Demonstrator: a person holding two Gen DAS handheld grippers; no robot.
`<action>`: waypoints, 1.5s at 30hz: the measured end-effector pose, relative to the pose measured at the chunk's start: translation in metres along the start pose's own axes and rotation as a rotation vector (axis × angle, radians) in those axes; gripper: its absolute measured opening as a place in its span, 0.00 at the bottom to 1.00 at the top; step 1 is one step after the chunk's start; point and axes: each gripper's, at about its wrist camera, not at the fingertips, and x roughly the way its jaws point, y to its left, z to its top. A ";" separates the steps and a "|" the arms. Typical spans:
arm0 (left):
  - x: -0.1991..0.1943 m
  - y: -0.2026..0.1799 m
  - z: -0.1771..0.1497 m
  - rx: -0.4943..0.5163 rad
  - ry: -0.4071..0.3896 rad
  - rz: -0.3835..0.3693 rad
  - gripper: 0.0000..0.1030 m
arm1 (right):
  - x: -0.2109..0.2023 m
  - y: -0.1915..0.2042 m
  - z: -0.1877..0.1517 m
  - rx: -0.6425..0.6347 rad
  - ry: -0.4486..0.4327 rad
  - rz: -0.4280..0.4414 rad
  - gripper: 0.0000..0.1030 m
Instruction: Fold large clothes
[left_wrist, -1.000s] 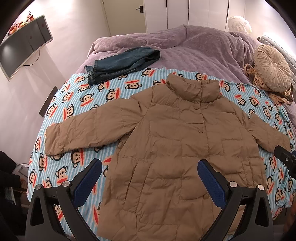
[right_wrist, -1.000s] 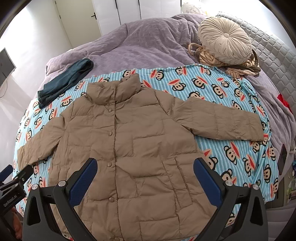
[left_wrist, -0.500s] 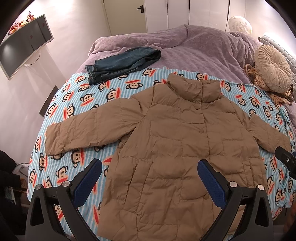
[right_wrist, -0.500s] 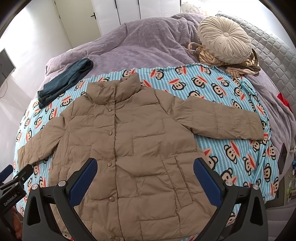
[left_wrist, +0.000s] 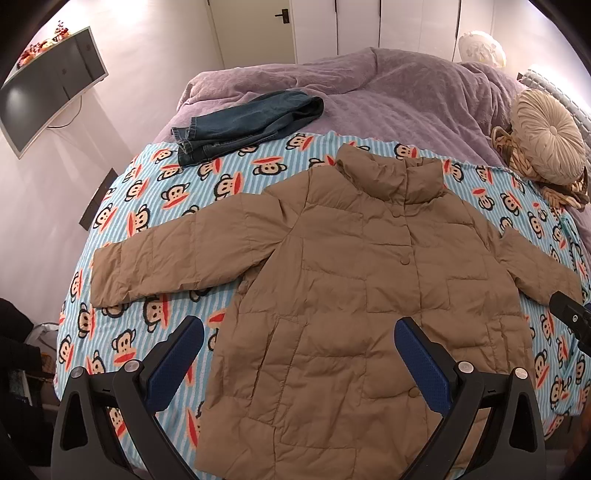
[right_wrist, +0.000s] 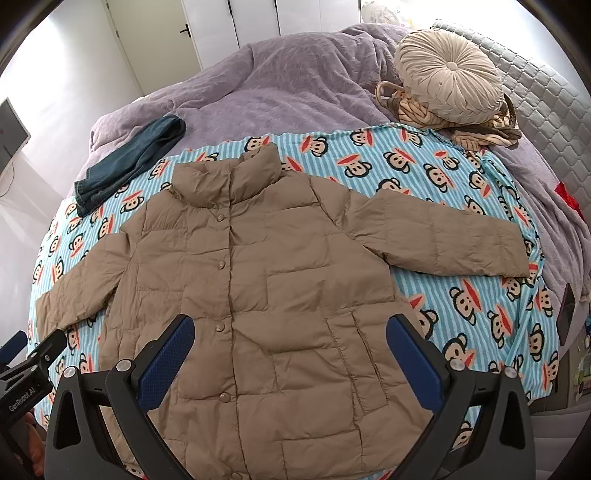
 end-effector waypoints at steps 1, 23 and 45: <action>0.000 0.000 0.000 0.000 0.001 -0.001 1.00 | 0.000 0.001 -0.001 0.000 0.000 0.000 1.00; 0.007 0.000 -0.001 0.000 0.014 0.002 1.00 | 0.001 0.001 -0.001 0.001 0.006 0.001 1.00; 0.027 0.006 0.006 -0.021 0.082 -0.005 1.00 | 0.013 0.013 -0.001 -0.001 0.061 0.006 1.00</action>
